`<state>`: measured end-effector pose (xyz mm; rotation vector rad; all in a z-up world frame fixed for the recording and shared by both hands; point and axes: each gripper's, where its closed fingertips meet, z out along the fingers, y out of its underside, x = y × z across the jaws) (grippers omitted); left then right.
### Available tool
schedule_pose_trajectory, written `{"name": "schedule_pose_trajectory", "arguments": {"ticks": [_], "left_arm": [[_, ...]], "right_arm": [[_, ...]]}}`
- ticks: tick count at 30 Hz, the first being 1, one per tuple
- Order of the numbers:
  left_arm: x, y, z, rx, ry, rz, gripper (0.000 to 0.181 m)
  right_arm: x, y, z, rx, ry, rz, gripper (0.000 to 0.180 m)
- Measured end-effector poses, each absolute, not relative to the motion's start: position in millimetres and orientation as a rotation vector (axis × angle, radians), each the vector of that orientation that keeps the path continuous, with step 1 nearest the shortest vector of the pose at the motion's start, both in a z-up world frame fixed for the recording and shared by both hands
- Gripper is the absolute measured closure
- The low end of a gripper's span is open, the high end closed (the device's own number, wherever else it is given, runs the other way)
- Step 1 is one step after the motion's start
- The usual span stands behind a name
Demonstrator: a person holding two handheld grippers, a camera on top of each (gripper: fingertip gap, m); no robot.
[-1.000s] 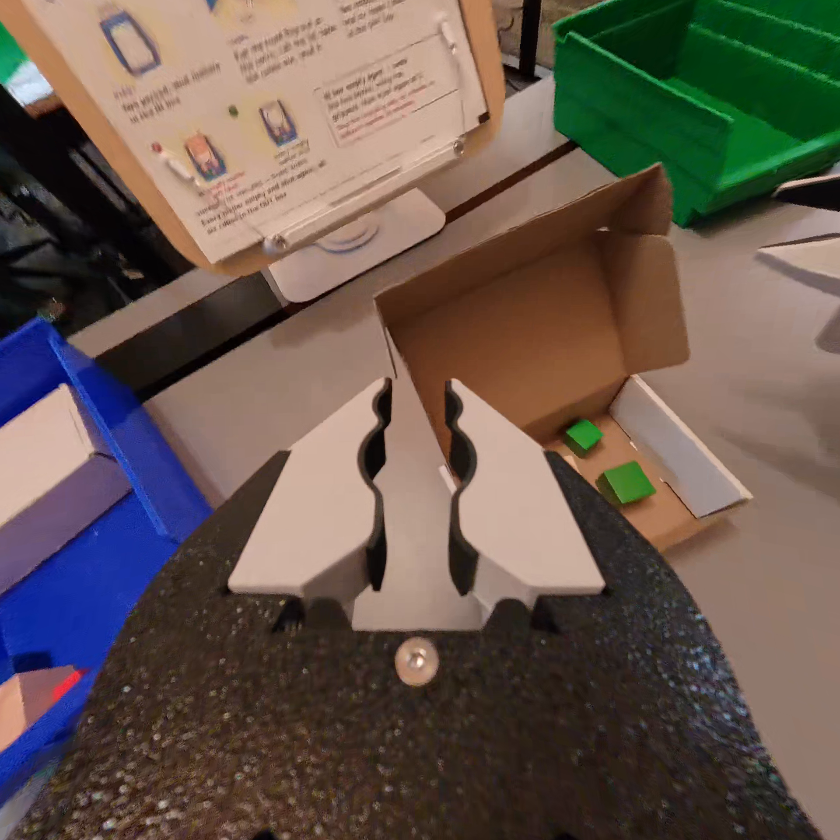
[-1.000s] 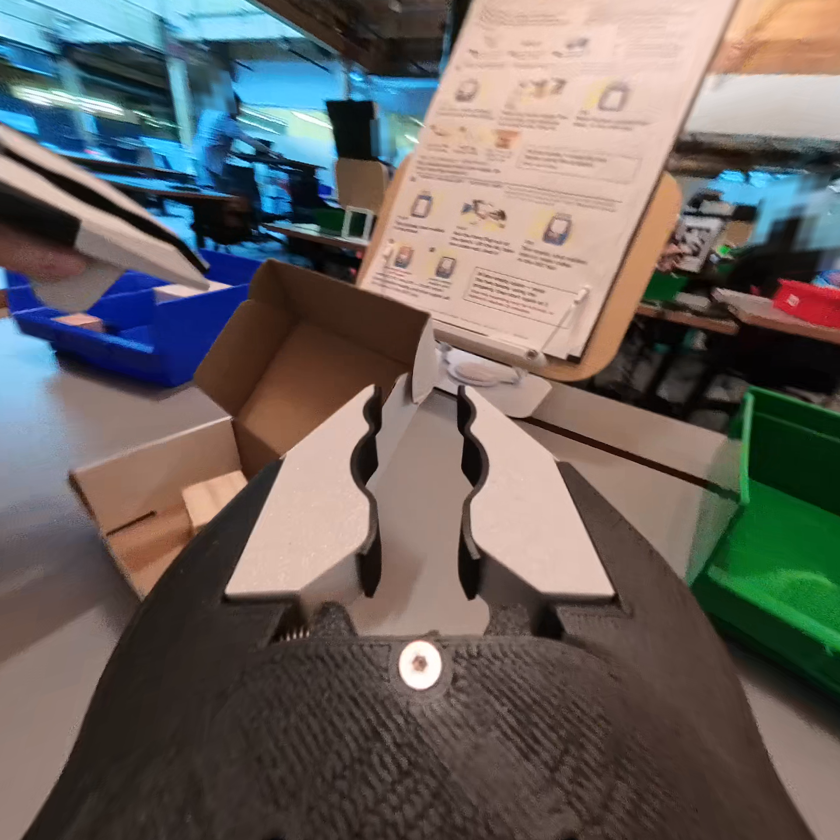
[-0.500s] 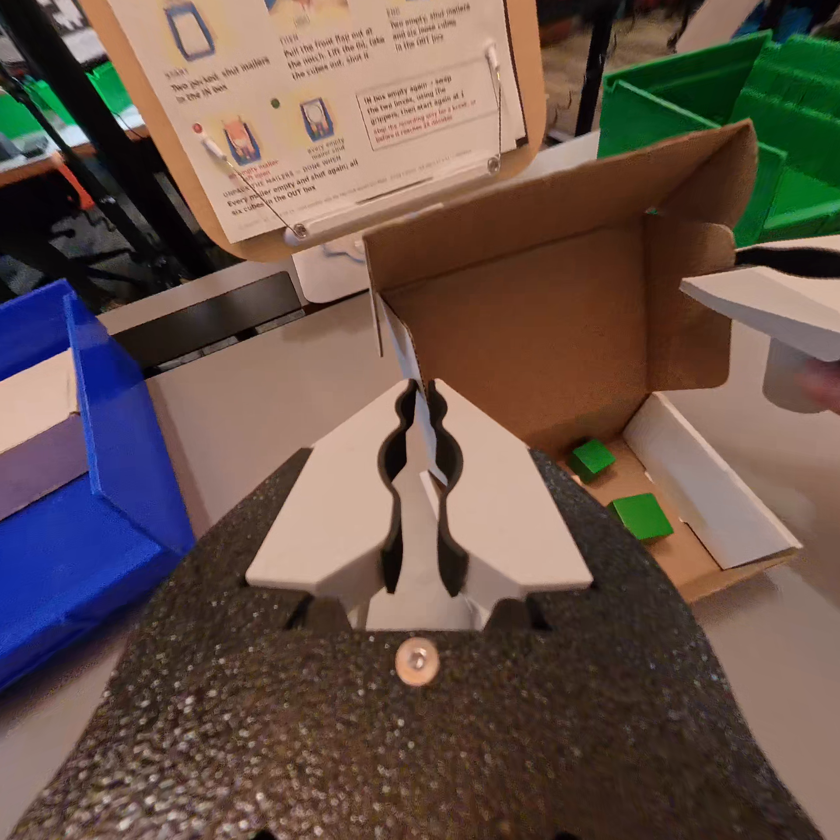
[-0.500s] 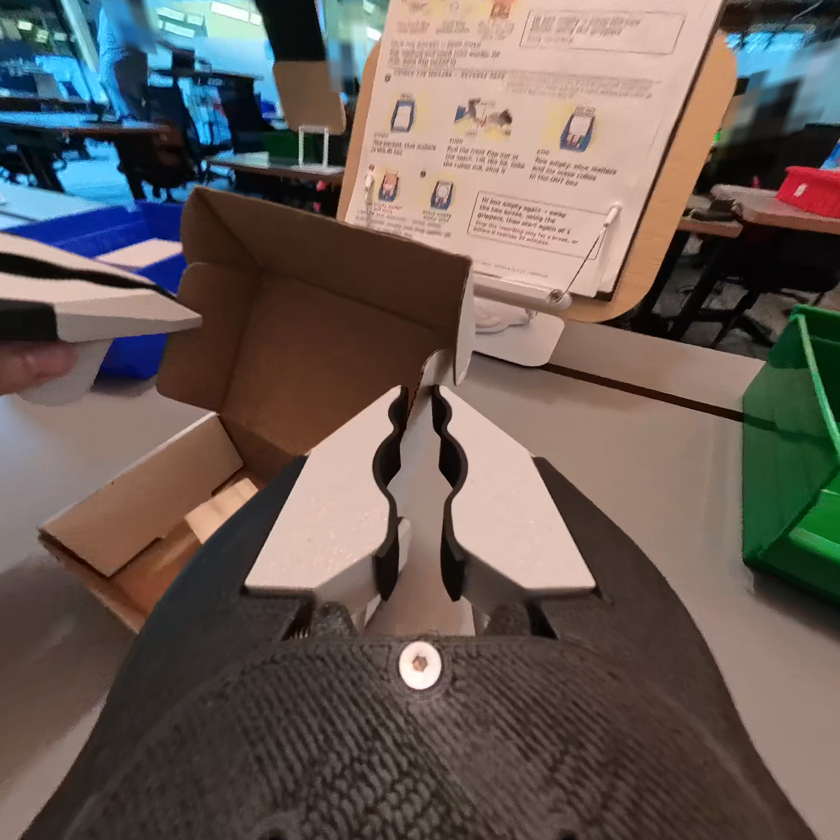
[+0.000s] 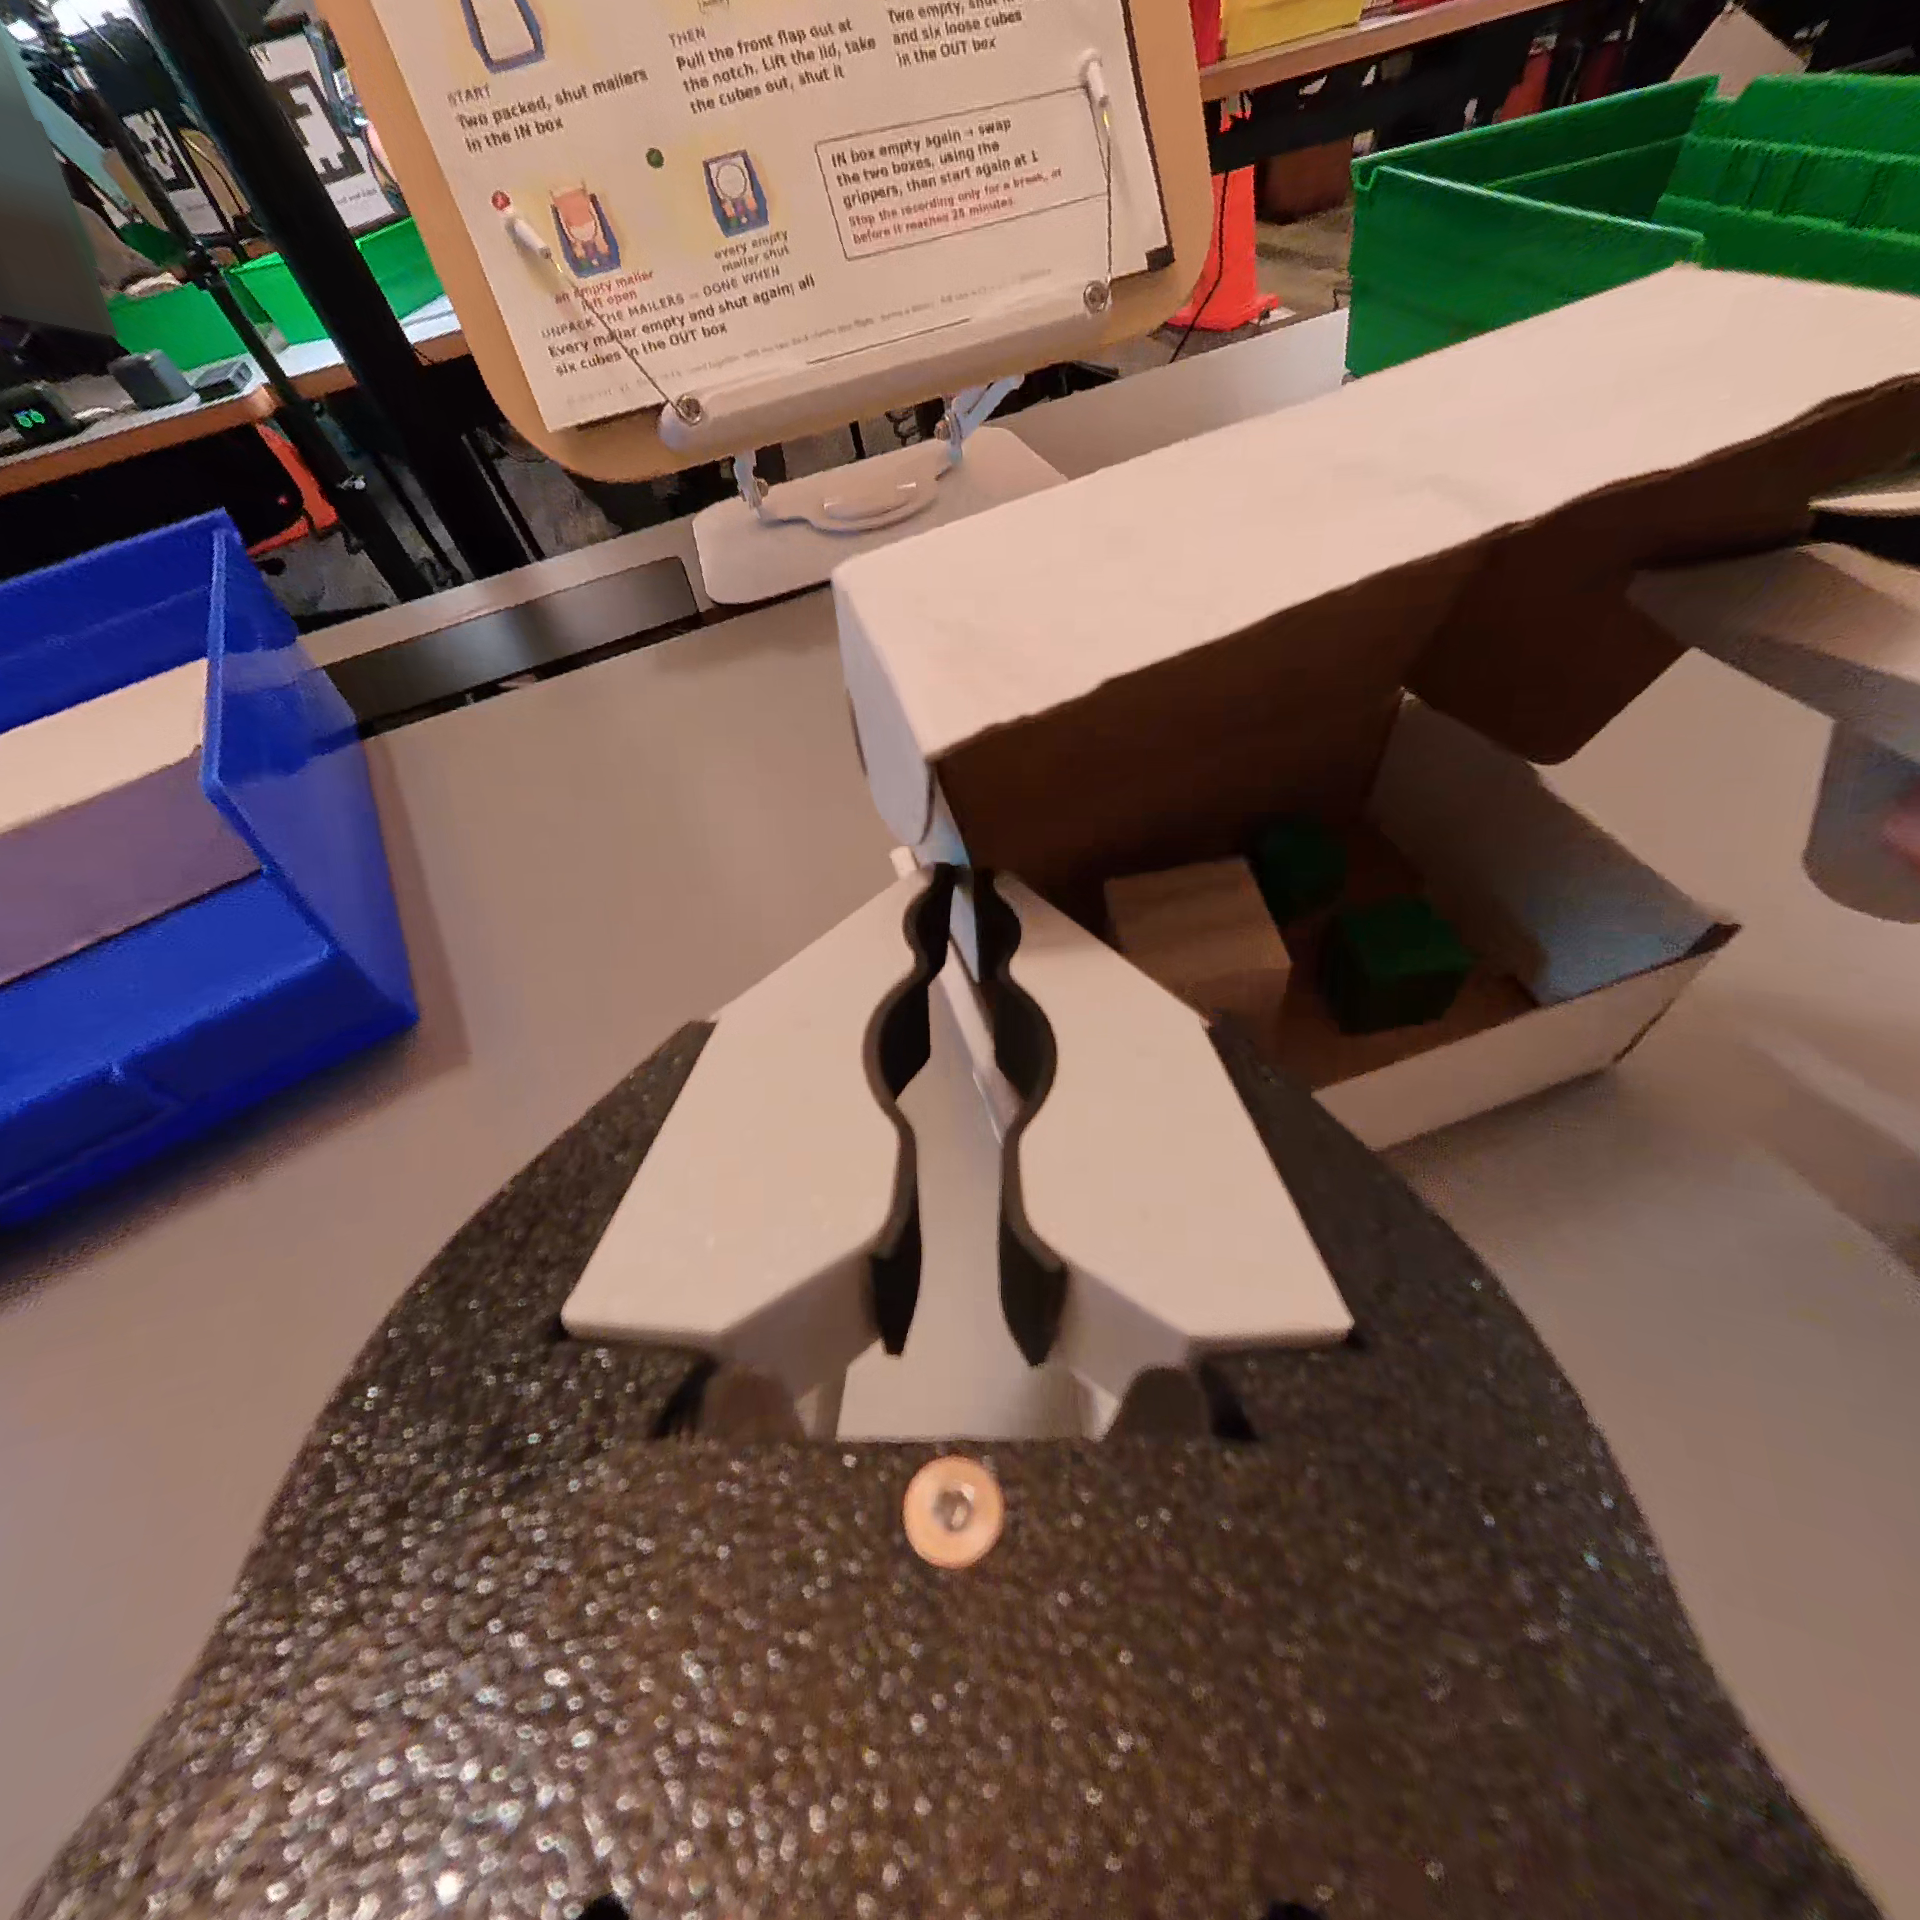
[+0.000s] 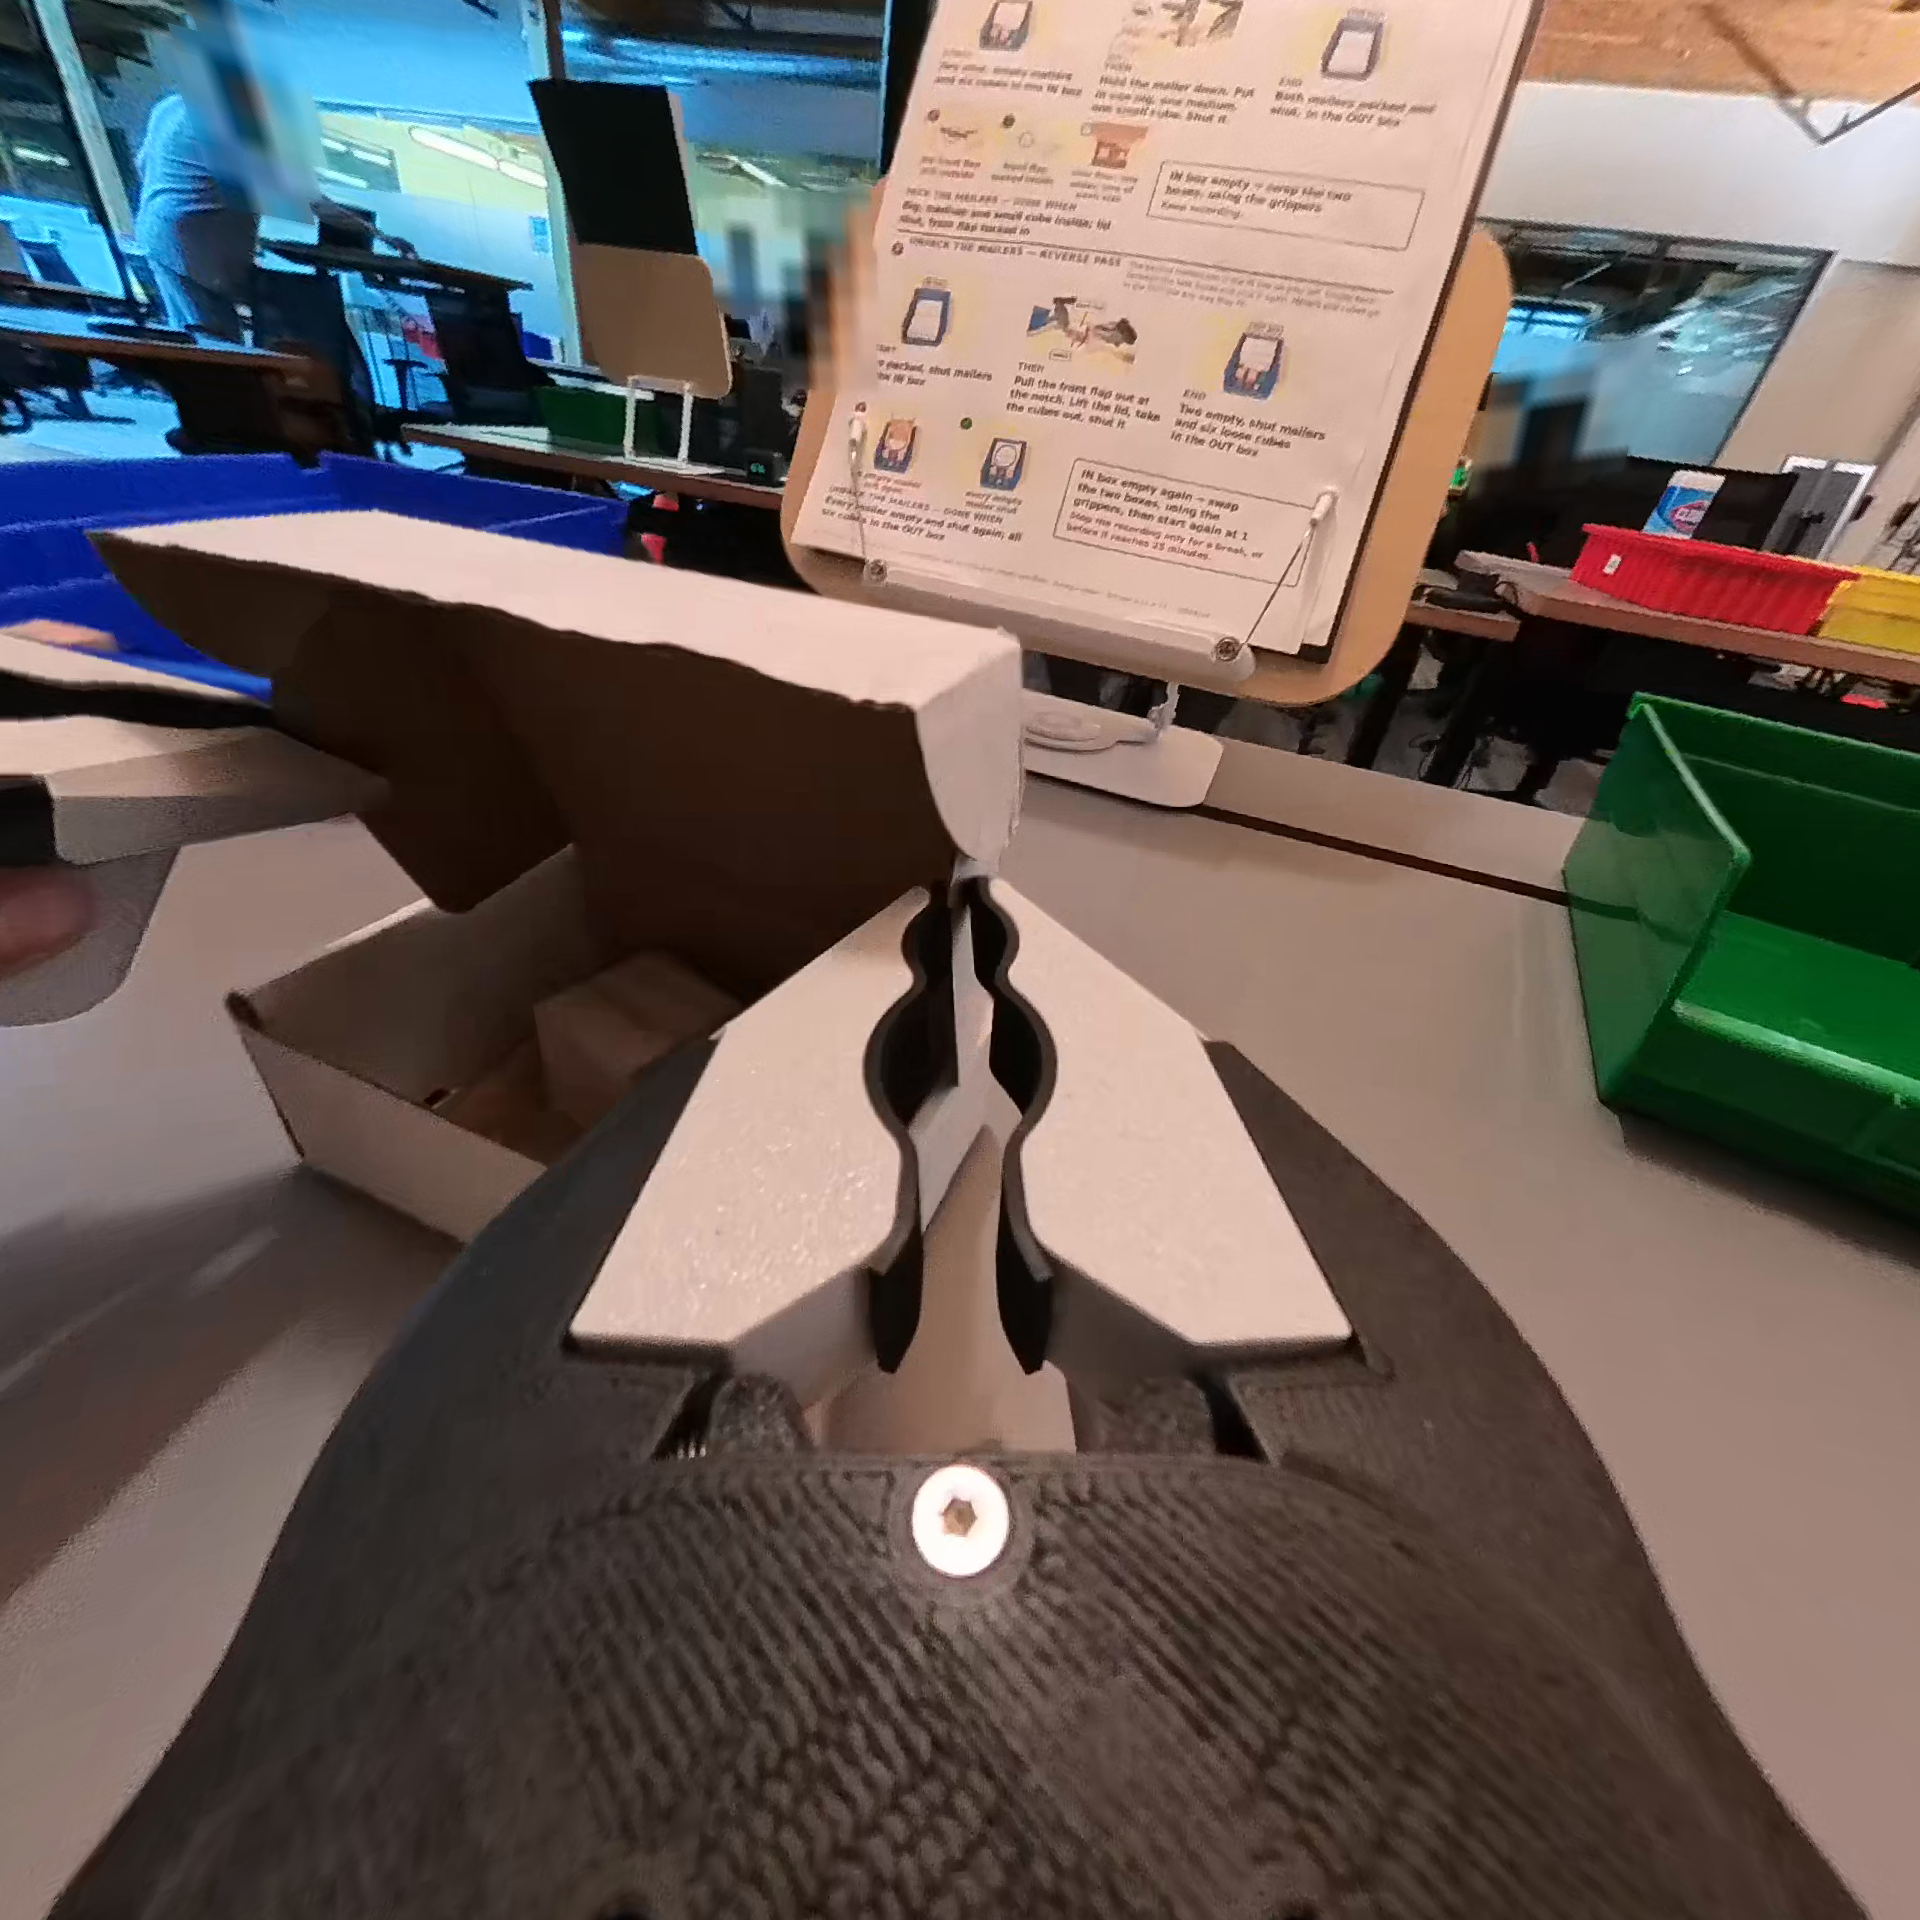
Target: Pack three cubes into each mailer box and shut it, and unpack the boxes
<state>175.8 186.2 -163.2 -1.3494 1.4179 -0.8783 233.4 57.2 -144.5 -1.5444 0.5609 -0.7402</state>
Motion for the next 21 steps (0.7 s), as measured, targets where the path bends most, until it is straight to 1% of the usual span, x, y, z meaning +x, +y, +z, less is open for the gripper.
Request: {"name": "schedule_pose_trajectory", "arguments": {"ticks": [5, 8, 12, 17, 21], "left_arm": [[167.7, 179.6, -163.1, -1.329, 1.397, -0.876, 0.178], [170.2, 174.8, -154.6, -1.328, 1.329, -0.915, 0.178], [179.9, 173.2, -153.6, -1.415, 1.270, -1.003, 0.177], [169.9, 172.6, -167.3, -1.378, 1.349, -0.910, 0.178], [155.8, 170.5, -186.6, -1.389, 1.416, -0.859, 0.180]], "right_arm": [[220.8, 53.1, -145.3, -1.607, 0.567, -0.703, 0.176], [222.3, 53.9, -143.9, -1.545, 0.610, -0.662, 0.176], [225.9, 64.0, -139.9, -1.476, 0.682, -0.588, 0.172], [221.2, 61.2, -155.1, -1.603, 0.626, -0.681, 0.173], [211.1, 57.6, -172.9, -1.710, 0.586, -0.650, 0.174]]}}
